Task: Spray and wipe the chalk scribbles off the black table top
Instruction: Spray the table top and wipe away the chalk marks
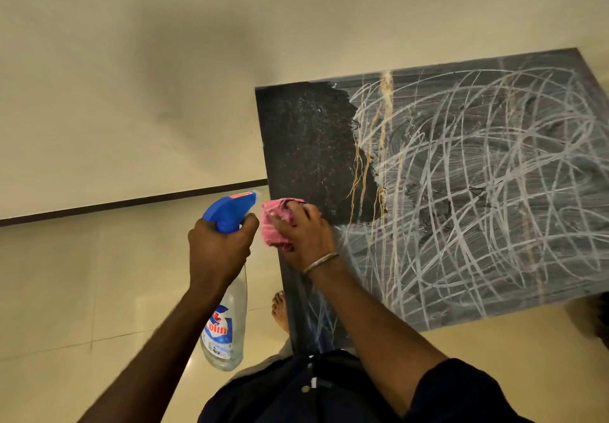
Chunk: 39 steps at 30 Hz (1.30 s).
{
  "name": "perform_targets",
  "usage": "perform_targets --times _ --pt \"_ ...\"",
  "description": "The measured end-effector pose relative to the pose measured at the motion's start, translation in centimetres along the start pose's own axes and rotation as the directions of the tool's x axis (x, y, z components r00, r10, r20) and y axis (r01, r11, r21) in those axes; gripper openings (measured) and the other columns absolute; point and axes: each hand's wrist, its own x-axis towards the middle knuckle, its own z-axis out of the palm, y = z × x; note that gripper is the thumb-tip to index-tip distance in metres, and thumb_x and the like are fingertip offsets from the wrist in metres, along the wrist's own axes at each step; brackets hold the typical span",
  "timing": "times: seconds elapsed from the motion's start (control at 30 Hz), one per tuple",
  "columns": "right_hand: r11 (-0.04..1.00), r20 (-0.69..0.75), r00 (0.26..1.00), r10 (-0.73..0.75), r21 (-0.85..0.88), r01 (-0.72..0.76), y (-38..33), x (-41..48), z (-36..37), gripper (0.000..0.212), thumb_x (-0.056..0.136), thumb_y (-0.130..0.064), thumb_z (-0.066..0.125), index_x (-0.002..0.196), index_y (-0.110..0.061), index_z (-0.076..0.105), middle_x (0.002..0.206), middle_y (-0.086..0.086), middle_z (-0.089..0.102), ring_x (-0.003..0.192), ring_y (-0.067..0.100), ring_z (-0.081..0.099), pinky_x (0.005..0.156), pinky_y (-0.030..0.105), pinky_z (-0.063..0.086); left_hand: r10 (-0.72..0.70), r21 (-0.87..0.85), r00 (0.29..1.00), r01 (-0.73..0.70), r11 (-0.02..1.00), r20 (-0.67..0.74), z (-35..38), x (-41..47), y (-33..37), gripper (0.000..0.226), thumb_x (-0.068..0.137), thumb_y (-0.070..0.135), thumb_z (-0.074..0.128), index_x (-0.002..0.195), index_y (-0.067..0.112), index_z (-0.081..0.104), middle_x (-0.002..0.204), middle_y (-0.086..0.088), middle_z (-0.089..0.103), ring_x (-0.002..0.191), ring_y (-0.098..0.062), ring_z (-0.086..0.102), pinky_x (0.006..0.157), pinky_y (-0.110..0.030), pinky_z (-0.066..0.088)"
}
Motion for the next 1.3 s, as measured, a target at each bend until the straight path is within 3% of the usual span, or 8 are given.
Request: perform_targets --times 0.1,0.2,0.3,0.57,0.7,0.83,1.03,1.3 --pt "0.972 -0.106 0.966 0.236 0.005 -0.237 4.8 -1.8 -1.5 0.069 0.071 -0.045 0.074 0.135 -0.036 0.052 0.134 0.011 0.049 0.111 0.033 0.048 0.072 0.04 0.055 -0.012 0.006 1.0 0.012 1.0 0.0 -0.2 -0.1 -0.2 0.011 0.089 0.018 0.067 0.091 0.012 0.058 0.062 -0.014 0.06 0.05 -0.019 0.06 0.059 -0.025 0.052" --pt "0.87 -0.161 0.855 0.493 0.089 -0.485 8.2 -3.3 -2.2 0.065 0.073 -0.041 0.074 0.135 -0.033 0.053 0.135 0.011 0.046 0.113 0.035 0.044 0.075 0.045 0.055 -0.016 0.004 1.0 0.016 1.0 -0.007 -0.3 -0.4 -0.5 0.013 0.089 0.019 0.067 0.093 0.01 0.059 0.061 -0.012 0.059 0.05 -0.019 0.06 0.058 -0.023 0.051" --pt "0.811 -0.172 0.793 0.585 0.096 -0.577 7.5 -3.0 -2.2 0.065 0.074 -0.041 0.073 0.135 -0.031 0.052 0.135 0.013 0.045 0.116 0.036 0.042 0.078 0.049 0.053 -0.016 0.01 1.0 0.016 1.0 -0.005 -0.3 -0.7 -0.9 0.014 0.09 0.019 0.067 0.095 0.008 0.059 0.061 -0.012 0.059 0.05 -0.019 0.059 0.059 -0.023 0.05" --pt "0.977 -0.095 0.972 0.215 0.029 -0.213 -3.5 -2.3 1.5 0.08 0.071 -0.05 0.075 0.141 -0.027 0.043 0.136 0.016 0.046 0.12 0.037 0.047 0.083 0.046 0.054 -0.007 0.029 1.0 0.007 1.0 0.019 0.2 -1.1 -1.0 0.01 0.089 0.018 0.067 0.089 0.011 0.059 0.06 -0.015 0.061 0.05 -0.022 0.06 0.063 -0.029 0.054" --pt "0.996 -0.069 0.993 0.091 0.012 -0.091 -1.6 -2.7 0.9 0.08 0.068 -0.054 0.077 0.139 -0.032 0.046 0.135 0.013 0.05 0.119 0.035 0.05 0.076 0.043 0.056 -0.012 0.021 0.999 0.012 1.0 0.031 0.3 -1.1 -0.9 0.011 0.089 0.018 0.067 0.091 0.01 0.059 0.06 -0.013 0.06 0.051 -0.023 0.06 0.065 -0.032 0.055" --pt "0.959 -0.115 0.953 0.28 -0.011 -0.283 4.4 -4.4 -0.5 0.074 0.071 -0.052 0.071 0.139 -0.035 0.048 0.133 0.012 0.05 0.111 0.034 0.048 0.067 0.038 0.056 -0.018 0.0 0.999 0.018 1.0 0.029 0.2 -0.7 -0.8 0.014 0.09 0.018 0.067 0.095 0.009 0.059 0.061 -0.011 0.059 0.053 -0.023 0.06 0.066 -0.031 0.055" --pt "0.831 -0.176 0.814 0.554 0.057 -0.554 6.6 -5.0 -1.5 0.064 0.072 -0.045 0.072 0.132 -0.03 0.054 0.131 0.014 0.048 0.11 0.037 0.047 0.077 0.047 0.054 -0.004 0.001 0.998 0.004 1.0 0.069 0.9 -0.9 -0.7 0.012 0.089 0.018 0.068 0.085 0.016 0.057 0.059 -0.01 0.058 0.052 -0.024 0.058 0.066 -0.036 0.056" --pt "0.972 -0.105 0.967 0.23 -0.013 -0.233 -3.2 -3.8 0.4 0.082 0.063 -0.053 0.078 0.136 -0.027 0.051 0.129 0.013 0.048 0.113 0.032 0.048 0.073 0.039 0.058 0.036 0.026 0.996 -0.038 0.999 0.084 1.6 -1.2 0.3 0.021 0.087 0.021 0.068 0.076 0.027 0.053 0.065 -0.022 0.059 0.061 -0.042 0.062 0.066 -0.05 0.059"
